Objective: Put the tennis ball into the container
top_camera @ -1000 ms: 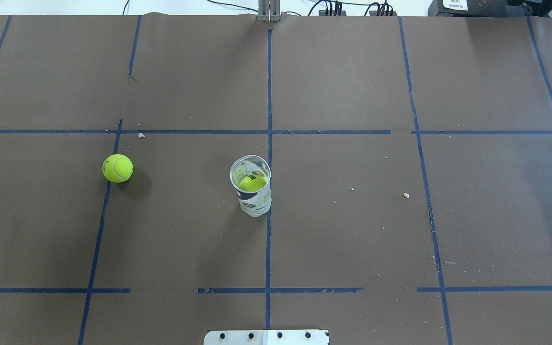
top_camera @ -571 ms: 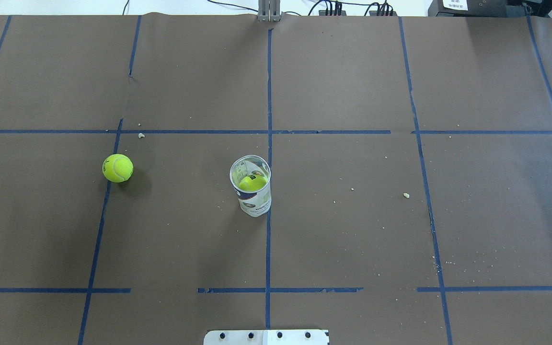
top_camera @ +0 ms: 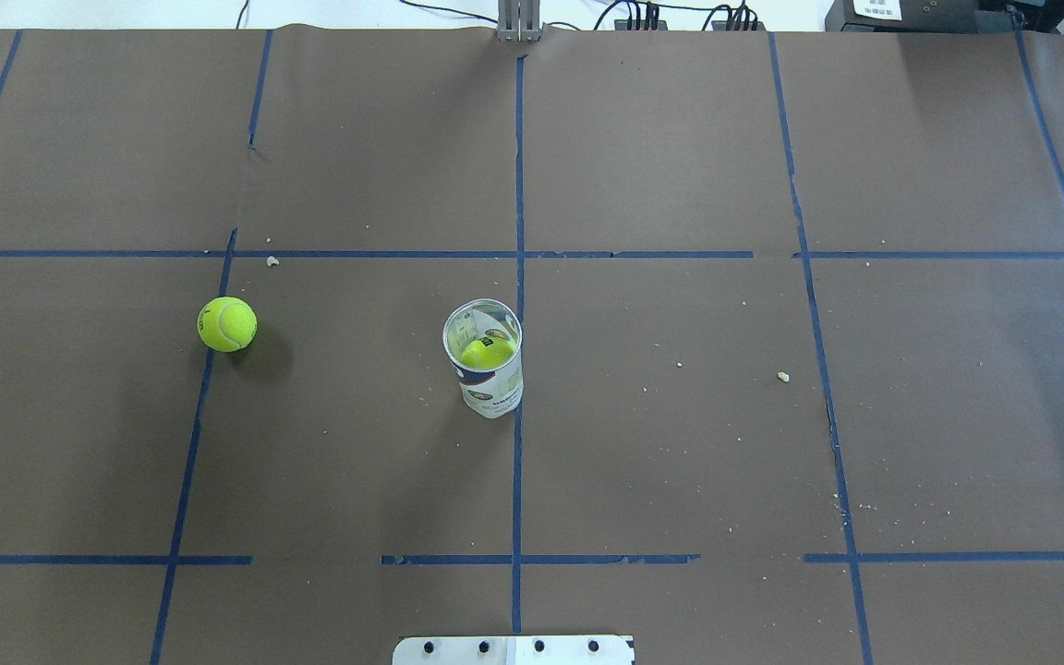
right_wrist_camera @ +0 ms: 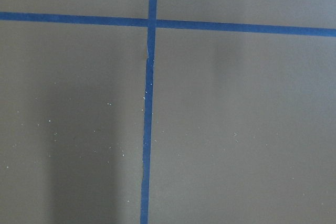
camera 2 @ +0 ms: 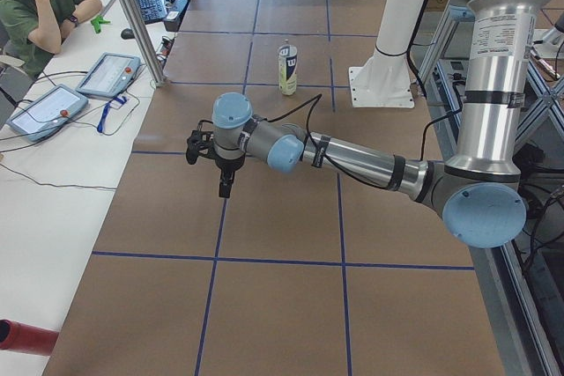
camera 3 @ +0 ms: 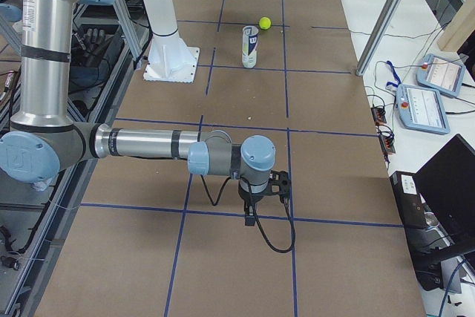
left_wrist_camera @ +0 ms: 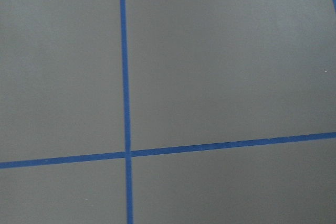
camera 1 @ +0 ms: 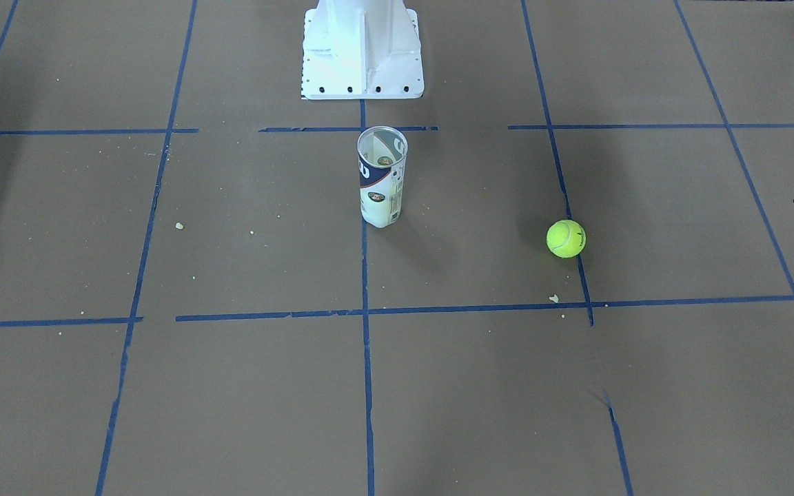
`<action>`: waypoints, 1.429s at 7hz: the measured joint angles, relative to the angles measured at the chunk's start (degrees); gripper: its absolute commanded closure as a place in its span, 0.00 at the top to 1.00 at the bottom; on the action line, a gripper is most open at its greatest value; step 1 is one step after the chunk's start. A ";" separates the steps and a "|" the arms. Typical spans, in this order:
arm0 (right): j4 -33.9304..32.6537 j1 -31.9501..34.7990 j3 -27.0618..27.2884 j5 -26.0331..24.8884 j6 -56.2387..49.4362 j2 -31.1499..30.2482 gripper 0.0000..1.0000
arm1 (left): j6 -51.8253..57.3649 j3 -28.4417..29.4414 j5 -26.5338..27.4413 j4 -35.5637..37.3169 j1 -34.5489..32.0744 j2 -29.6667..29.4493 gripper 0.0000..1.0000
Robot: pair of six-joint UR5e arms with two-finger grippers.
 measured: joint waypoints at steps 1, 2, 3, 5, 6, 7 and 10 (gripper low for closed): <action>0.00 0.00 0.00 0.00 0.00 -0.01 1.00 | -6.61 -3.59 1.70 -0.17 4.25 0.61 1.00; 0.00 0.00 0.00 0.00 0.00 -0.02 1.00 | -13.00 -6.12 5.02 -0.66 8.87 0.98 1.00; 0.00 0.00 0.00 0.00 0.00 -0.02 1.00 | -19.48 -7.19 8.10 -2.81 13.41 1.12 1.00; 0.00 0.00 0.00 0.00 0.00 -0.02 1.00 | -32.54 -7.27 14.25 -8.82 22.19 0.89 1.00; 0.00 0.00 0.00 0.00 0.00 -0.02 1.00 | -37.42 -6.89 18.06 -10.14 25.88 0.06 1.00; 0.00 0.00 0.00 0.00 0.00 -0.01 1.00 | -40.15 -5.93 21.13 -10.51 28.24 -1.44 1.00; 0.00 0.00 0.00 0.00 0.00 -0.01 1.00 | -44.17 0.10 25.39 -10.40 32.97 -7.07 1.00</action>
